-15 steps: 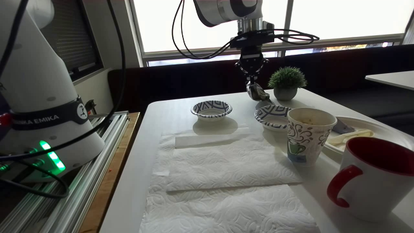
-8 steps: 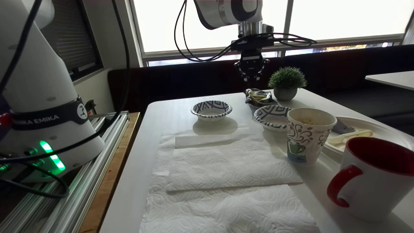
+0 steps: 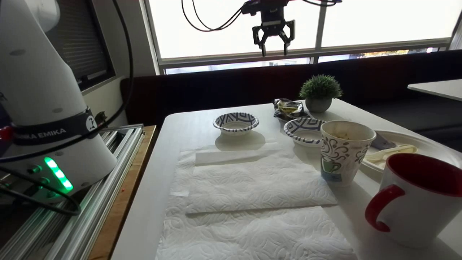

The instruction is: Put the black packet on the table.

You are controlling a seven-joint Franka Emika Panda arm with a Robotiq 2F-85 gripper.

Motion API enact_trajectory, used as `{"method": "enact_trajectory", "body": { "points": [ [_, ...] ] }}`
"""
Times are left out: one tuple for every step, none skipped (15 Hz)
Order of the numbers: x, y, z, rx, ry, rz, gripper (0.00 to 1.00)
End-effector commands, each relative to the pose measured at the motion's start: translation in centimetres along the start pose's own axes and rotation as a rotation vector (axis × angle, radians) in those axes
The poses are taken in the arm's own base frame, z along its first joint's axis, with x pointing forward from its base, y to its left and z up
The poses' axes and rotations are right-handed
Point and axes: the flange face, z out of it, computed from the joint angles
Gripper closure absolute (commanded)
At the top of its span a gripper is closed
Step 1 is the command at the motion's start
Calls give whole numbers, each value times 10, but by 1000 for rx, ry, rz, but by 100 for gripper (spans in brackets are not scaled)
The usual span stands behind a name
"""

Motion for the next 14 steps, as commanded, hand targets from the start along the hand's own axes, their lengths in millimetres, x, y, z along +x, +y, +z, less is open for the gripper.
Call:
{"method": "enact_trajectory", "body": {
  "points": [
    [-23, 29, -82, -37, 53, 193, 0],
    [-33, 42, -101, -58, 65, 244, 0],
    [-46, 56, -118, -72, 80, 294, 0],
    [-64, 72, -131, -88, 81, 348, 0],
    [-81, 85, -142, -105, 80, 401, 0],
    [-101, 97, -148, -118, 66, 453, 0],
    [-122, 107, -150, -122, 37, 502, 0],
    [-142, 115, -150, -131, 4, 549, 0],
    [-158, 120, -149, -125, -35, 592, 0],
    [-173, 125, -146, -115, -69, 639, 0],
    [-184, 128, -145, -106, -100, 689, 0],
    [-163, 136, -144, -110, -56, 609, 0],
    [-170, 138, -143, -108, -67, 623, 0],
    [-170, 139, -143, -108, -66, 623, 0]
  ]
}}
